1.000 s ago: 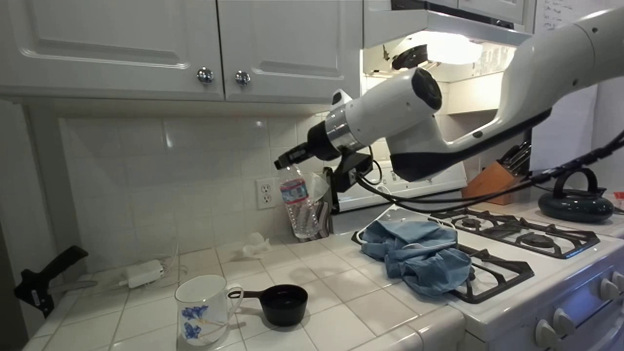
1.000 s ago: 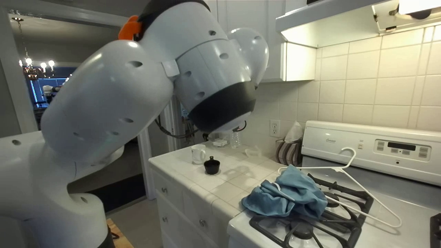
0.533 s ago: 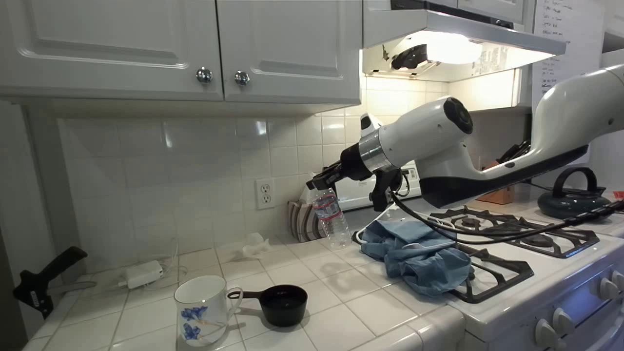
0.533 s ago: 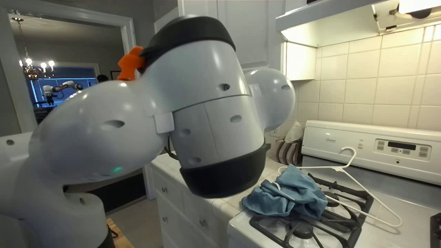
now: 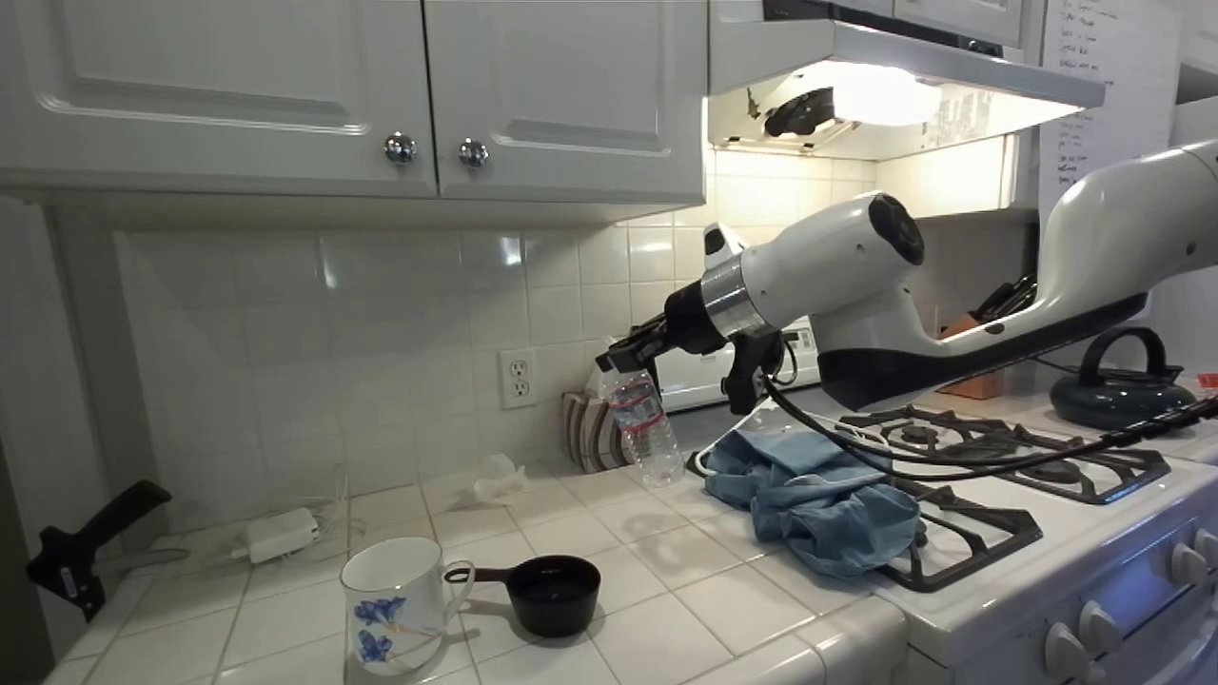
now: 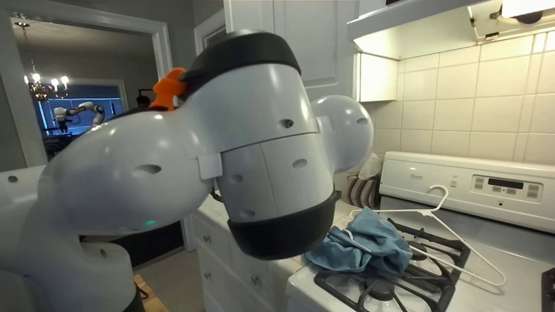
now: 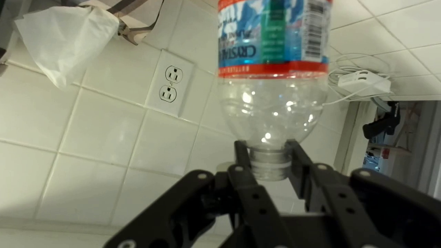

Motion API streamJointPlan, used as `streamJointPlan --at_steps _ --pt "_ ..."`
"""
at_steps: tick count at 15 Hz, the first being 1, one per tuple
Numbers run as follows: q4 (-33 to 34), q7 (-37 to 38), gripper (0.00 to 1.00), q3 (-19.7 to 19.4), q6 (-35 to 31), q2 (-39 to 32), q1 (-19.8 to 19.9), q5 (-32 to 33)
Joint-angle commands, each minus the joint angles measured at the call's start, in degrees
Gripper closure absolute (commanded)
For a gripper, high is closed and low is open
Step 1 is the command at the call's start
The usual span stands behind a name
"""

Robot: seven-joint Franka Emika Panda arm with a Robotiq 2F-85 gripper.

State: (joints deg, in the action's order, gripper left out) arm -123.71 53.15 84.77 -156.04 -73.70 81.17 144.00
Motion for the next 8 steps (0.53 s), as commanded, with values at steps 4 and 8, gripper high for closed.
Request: streamJointPlan --at_steps 4,8 --pt "3.1 -6.8 0.92 -1.5 -5.8 -7.6 -1.8 -0.7" --pt "4.7 -9.6 0.92 -4.0 -8.0 -11.5 -3.0 -2.0"
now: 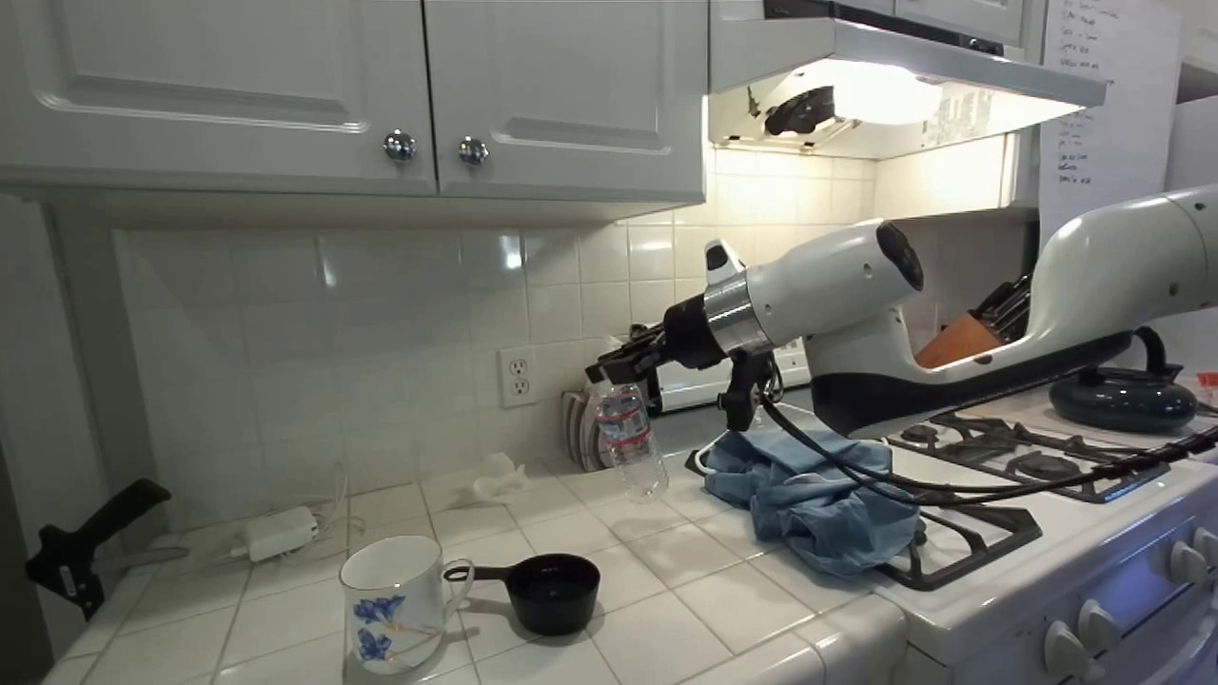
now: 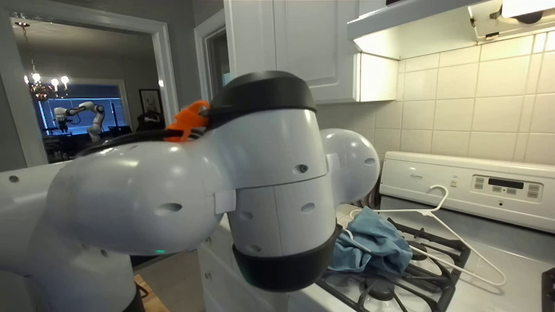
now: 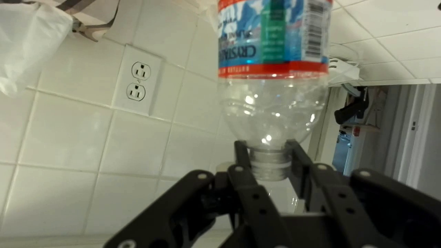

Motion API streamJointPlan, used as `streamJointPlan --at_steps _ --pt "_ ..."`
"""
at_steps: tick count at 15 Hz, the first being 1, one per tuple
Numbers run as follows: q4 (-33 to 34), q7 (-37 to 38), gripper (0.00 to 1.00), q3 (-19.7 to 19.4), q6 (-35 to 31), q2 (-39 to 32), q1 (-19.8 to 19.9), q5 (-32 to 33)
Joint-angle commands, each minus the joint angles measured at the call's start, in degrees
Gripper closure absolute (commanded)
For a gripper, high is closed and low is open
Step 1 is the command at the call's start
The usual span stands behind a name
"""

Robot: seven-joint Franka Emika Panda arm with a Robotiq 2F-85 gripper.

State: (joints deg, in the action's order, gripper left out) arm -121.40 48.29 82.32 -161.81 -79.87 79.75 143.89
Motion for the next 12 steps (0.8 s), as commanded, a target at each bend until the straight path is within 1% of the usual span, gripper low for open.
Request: streamJointPlan --at_steps 1,4,5,7,12 --pt "2.7 -5.9 0.92 -1.9 -2.7 -6.0 -1.7 -2.1" --pt "4.4 -10.5 0.92 -3.2 -5.1 -8.4 -2.6 -2.7" --pt "5.6 -5.8 0.92 -4.1 -7.7 -5.2 -3.6 -0.1" --pt "6.8 -7.3 0.92 -4.6 -10.4 -5.7 -4.2 -0.5" --pt "11.4 -7.3 0.92 -6.6 -18.3 -5.6 -6.7 -1.2"
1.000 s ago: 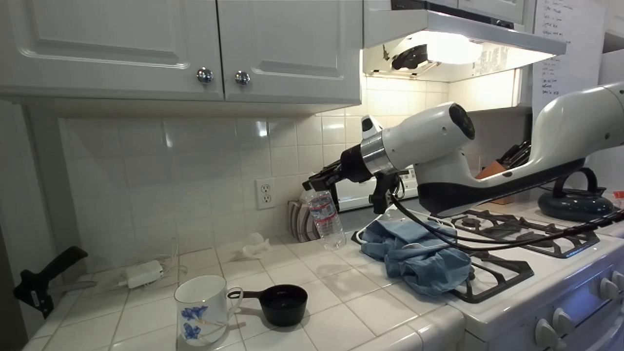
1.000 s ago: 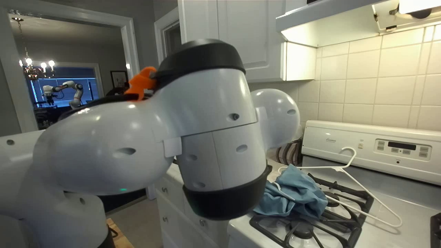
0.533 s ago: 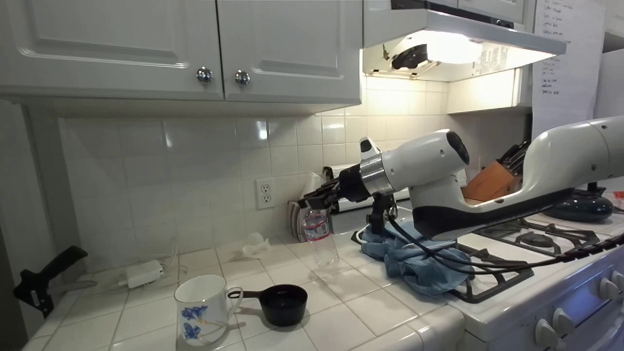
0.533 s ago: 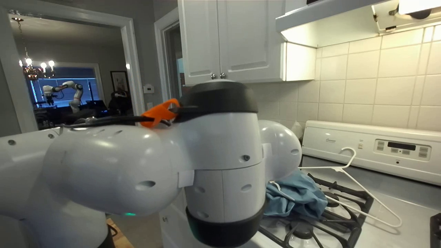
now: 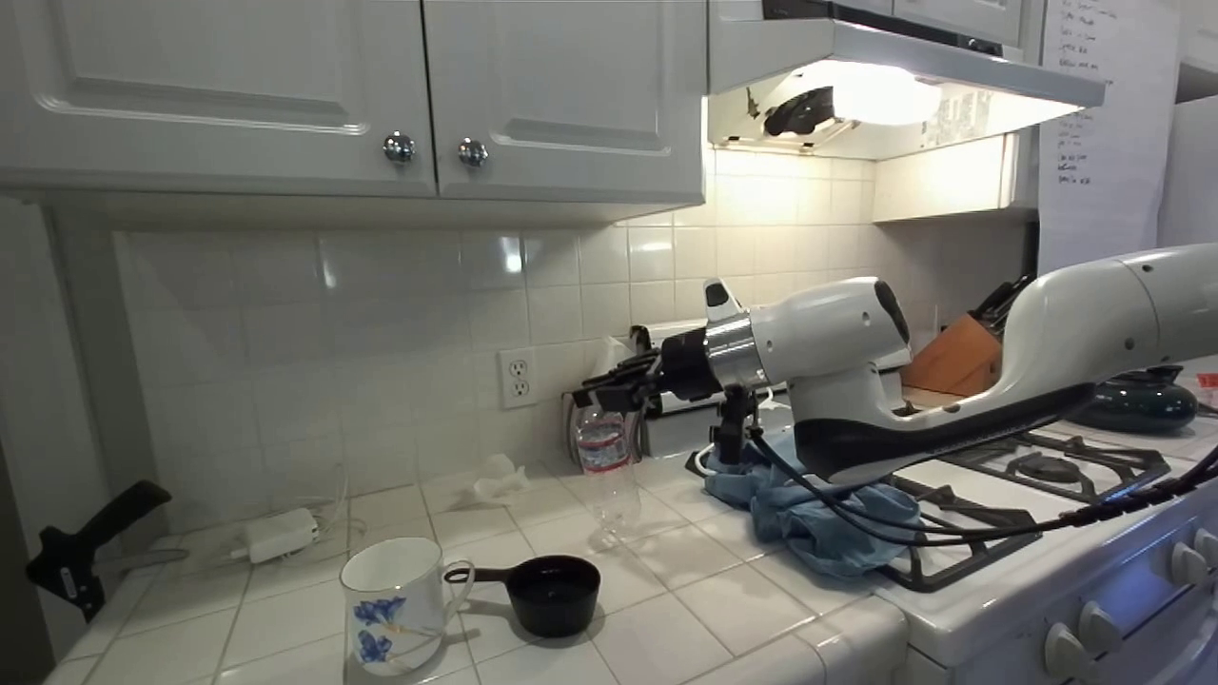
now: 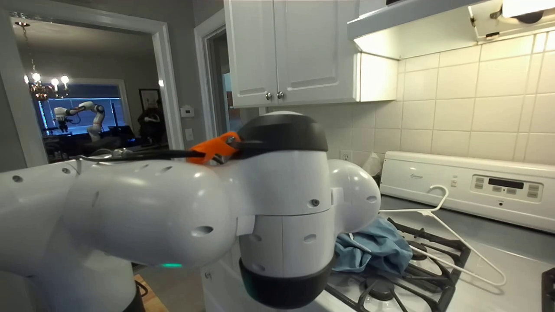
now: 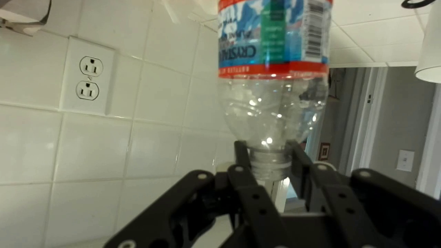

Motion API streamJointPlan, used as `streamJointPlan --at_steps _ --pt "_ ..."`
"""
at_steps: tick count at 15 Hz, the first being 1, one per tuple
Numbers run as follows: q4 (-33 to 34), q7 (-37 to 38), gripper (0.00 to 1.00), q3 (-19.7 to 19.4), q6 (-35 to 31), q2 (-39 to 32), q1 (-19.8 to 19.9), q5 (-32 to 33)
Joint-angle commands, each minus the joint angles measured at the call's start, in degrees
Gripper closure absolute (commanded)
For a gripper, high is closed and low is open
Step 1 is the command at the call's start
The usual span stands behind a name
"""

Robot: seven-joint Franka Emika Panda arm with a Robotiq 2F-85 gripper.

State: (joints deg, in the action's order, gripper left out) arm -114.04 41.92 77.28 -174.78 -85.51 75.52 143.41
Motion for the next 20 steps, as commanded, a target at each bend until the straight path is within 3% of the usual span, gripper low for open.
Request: streamJointPlan --at_steps 1,6,7,9,10,11,12,13,16,17,18,19,20 --pt "5.0 -1.0 0.92 -2.2 -6.8 0.0 -3.1 -1.0" --pt "10.0 -0.1 0.92 -5.6 -13.0 1.2 -6.6 -2.0" --pt "9.2 -10.2 0.92 -6.6 -13.1 0.1 -6.4 -10.6" --pt "9.3 -16.0 0.92 -8.3 -14.5 1.1 -7.3 -18.2" --pt "11.1 -10.1 0.92 -8.8 -16.0 2.3 -8.5 -13.9" --pt "11.1 -11.5 0.92 -9.5 -16.9 2.7 -8.9 -15.8" --pt "11.7 -11.3 0.43 -10.0 -18.1 2.9 -9.5 -15.8" --pt "11.9 -11.0 0.42 -10.4 -18.7 3.2 -9.7 -15.9" --pt "12.6 -10.4 0.21 -11.2 -19.9 4.5 -10.5 -16.2" --pt "10.6 -19.6 0.15 -13.0 -20.2 5.9 -10.5 -25.9" --pt "12.2 -11.4 0.09 -12.2 -20.3 6.3 -10.7 -19.2" --pt "11.3 -12.1 0.01 -13.2 -20.4 8.1 -10.8 -21.2" --pt "8.5 -19.6 0.0 -15.6 -20.7 11.1 -11.0 -30.6"
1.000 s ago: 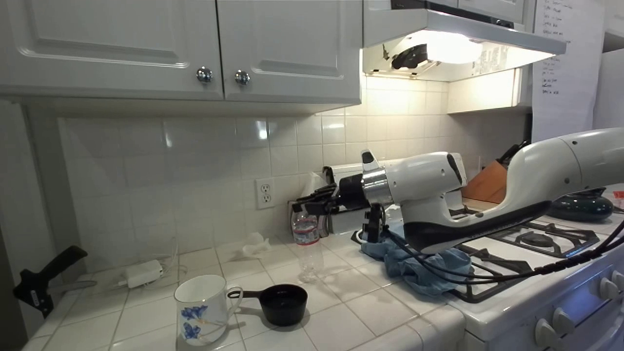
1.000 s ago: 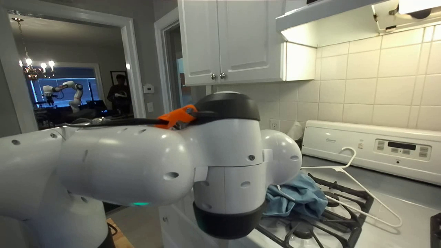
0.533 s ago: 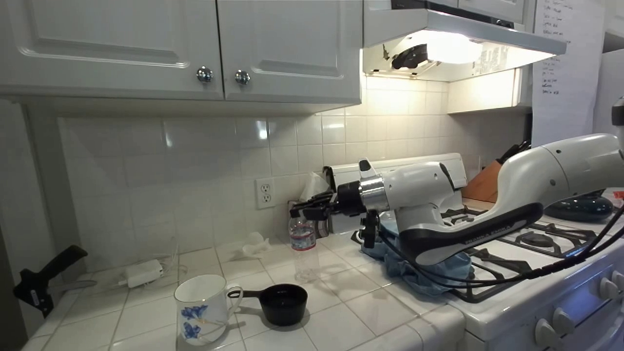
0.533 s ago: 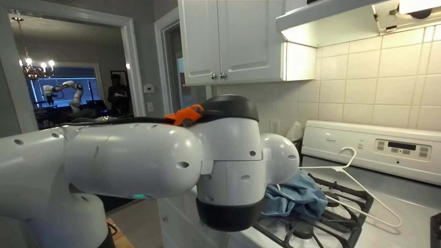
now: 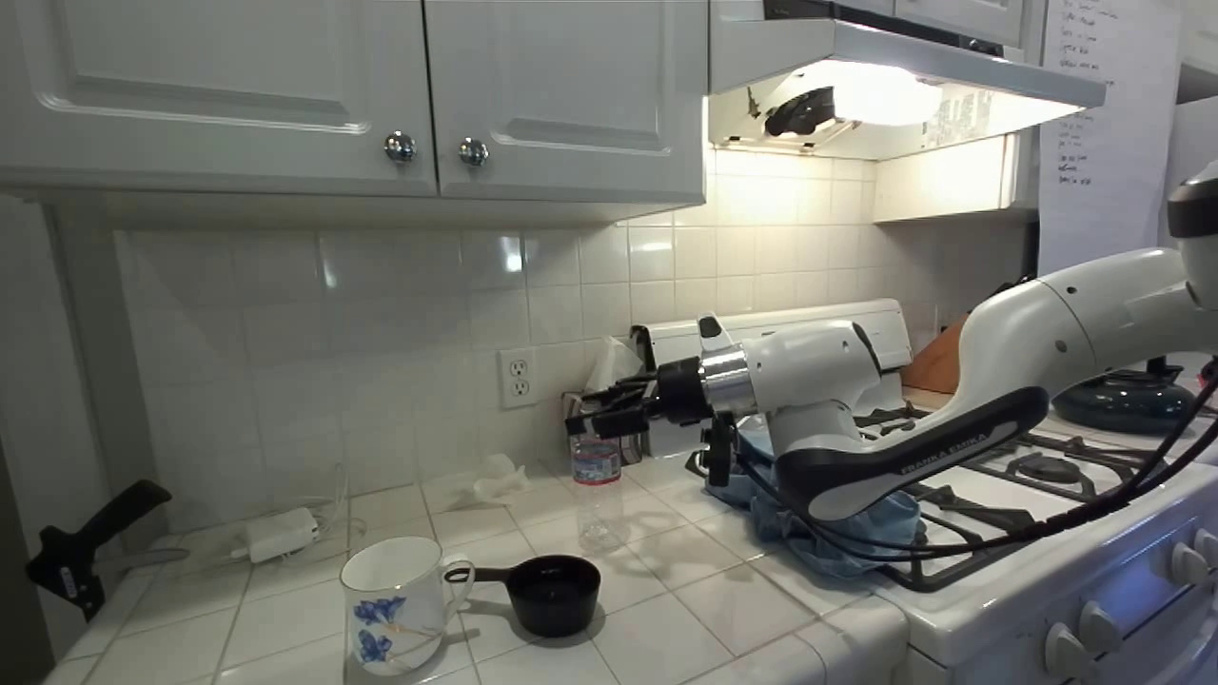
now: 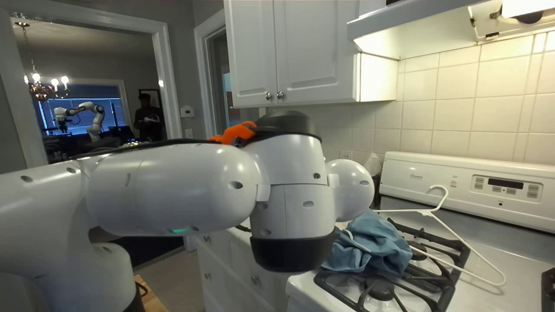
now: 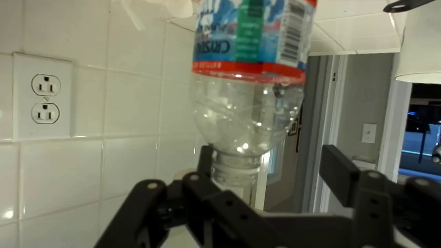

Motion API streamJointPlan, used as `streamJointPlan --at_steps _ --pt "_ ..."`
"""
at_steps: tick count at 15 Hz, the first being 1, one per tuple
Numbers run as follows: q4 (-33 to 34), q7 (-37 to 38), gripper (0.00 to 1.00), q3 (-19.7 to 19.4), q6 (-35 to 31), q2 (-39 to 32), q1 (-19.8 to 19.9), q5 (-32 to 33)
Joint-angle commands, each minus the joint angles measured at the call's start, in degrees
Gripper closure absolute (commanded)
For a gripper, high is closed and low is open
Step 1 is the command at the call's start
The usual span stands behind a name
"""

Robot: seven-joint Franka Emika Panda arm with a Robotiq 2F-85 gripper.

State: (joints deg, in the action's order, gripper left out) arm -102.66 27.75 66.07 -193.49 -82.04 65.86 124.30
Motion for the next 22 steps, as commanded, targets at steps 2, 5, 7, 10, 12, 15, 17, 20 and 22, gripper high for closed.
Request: streamJointPlan --at_steps 2,5,7,10,12,15,17,20,22 --pt "-6.5 -7.3 0.0 -7.2 -2.2 13.3 -2.0 -18.8" --pt "-10.9 -3.0 0.0 -10.6 -2.4 20.9 -4.2 -21.2" --pt "-14.9 -2.2 0.0 -12.2 -1.2 25.9 -5.2 -24.1" --pt "-20.4 -9.8 0.0 -14.6 0.4 34.0 -6.6 -36.7" --pt "-21.1 -12.6 0.0 -15.6 1.6 39.2 -7.7 -43.8" --pt "-21.3 -14.0 0.0 -17.1 4.0 46.0 -9.7 -48.5" --pt "-21.5 -10.6 0.0 -11.3 11.6 45.2 -4.9 -43.7" --pt "-25.1 -14.0 0.0 -6.4 21.8 48.5 -2.2 -48.3" --pt "-26.3 -15.3 0.0 -3.2 29.0 49.9 -0.9 -52.0"
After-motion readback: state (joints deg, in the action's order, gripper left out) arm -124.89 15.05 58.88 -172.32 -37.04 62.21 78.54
